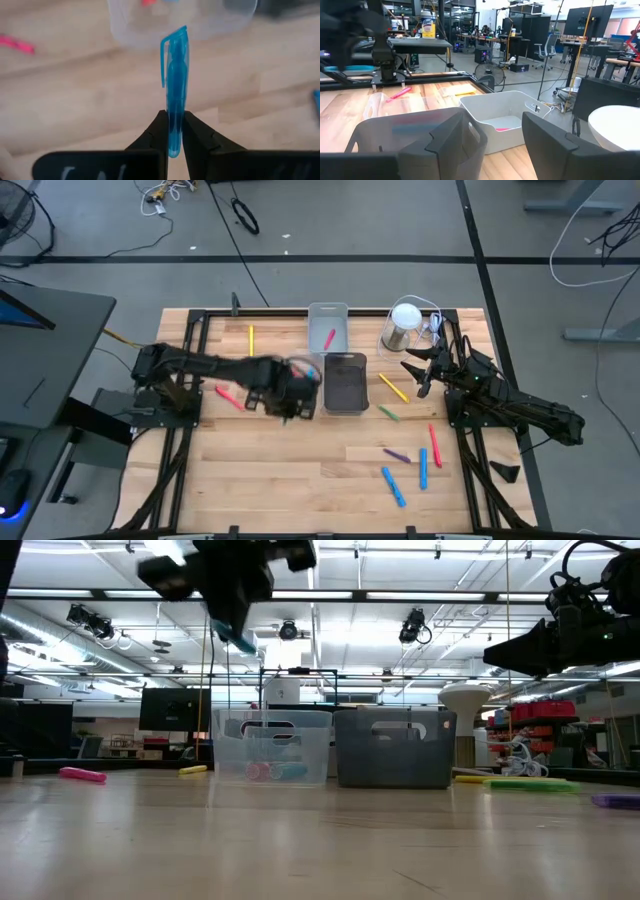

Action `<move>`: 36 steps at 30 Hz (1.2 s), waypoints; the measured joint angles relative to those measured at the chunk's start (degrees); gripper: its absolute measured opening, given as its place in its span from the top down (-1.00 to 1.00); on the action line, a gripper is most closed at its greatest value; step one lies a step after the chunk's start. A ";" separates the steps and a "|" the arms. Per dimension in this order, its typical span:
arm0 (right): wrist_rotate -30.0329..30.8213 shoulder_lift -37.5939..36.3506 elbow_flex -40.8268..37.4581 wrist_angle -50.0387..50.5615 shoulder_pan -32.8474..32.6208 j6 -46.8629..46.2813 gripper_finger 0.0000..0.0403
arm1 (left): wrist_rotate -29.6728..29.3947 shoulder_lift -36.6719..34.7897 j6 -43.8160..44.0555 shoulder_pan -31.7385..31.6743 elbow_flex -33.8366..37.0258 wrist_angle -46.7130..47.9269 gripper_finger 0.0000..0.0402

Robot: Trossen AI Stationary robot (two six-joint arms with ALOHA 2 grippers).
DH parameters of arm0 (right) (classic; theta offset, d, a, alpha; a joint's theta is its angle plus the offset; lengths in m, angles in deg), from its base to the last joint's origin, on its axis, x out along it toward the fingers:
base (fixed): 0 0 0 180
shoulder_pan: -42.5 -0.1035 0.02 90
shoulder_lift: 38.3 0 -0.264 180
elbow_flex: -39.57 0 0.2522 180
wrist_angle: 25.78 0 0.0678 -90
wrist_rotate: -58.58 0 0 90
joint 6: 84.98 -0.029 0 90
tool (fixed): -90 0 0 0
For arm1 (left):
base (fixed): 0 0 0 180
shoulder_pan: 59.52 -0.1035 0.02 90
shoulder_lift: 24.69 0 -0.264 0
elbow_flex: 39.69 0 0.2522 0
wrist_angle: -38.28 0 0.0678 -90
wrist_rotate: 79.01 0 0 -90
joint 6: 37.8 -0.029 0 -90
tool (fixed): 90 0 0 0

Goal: Pick & Place Markers
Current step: Put the blue pen into the gray bin

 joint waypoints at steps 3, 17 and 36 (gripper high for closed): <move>0.00 0.01 0.00 -0.02 0.01 0.00 -0.03 | 0.78 0.04 -3.68 -4.44 0.00 -0.30 0.82; 0.00 0.00 0.01 -0.02 0.02 0.00 -0.03 | 4.79 2.68 -15.84 -18.13 0.04 -1.94 0.82; 1.09 0.01 0.02 -0.09 0.99 0.02 -0.03 | 5.40 22.21 -31.98 -30.21 -24.89 3.94 0.82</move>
